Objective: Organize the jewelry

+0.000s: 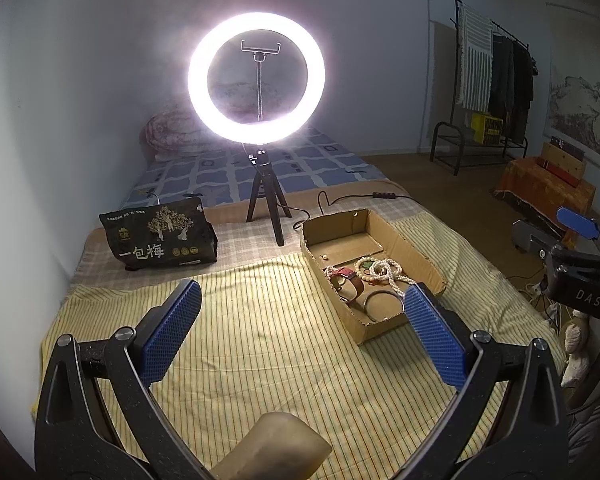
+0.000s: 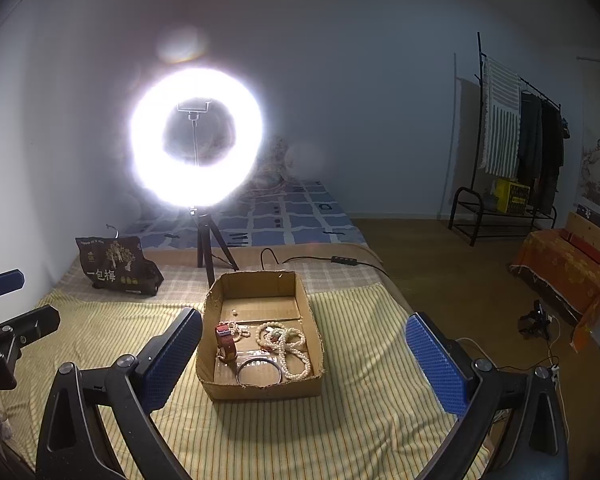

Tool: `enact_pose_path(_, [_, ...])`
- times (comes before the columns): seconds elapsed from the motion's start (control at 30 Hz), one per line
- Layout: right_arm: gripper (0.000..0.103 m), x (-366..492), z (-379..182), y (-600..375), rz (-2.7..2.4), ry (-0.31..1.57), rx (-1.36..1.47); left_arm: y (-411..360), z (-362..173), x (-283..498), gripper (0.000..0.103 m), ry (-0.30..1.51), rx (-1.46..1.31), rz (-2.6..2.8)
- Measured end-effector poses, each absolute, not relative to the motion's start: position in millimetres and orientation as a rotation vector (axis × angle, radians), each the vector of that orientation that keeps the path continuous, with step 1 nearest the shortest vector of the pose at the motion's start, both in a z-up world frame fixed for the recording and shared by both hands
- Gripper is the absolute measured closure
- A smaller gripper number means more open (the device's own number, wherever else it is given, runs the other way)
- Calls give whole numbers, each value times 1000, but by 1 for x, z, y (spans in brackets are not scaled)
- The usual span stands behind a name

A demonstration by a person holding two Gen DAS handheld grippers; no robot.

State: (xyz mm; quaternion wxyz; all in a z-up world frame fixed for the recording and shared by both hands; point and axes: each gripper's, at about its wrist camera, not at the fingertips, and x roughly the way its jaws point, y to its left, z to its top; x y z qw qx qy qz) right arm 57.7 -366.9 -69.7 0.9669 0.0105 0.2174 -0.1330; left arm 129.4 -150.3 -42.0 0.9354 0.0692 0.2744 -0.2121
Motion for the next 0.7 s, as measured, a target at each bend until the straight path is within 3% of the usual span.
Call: enact_pose_path(0.7, [0, 60, -71, -364, -258, 452, 6, -150, -39, 127, 0, 547, 149, -437])
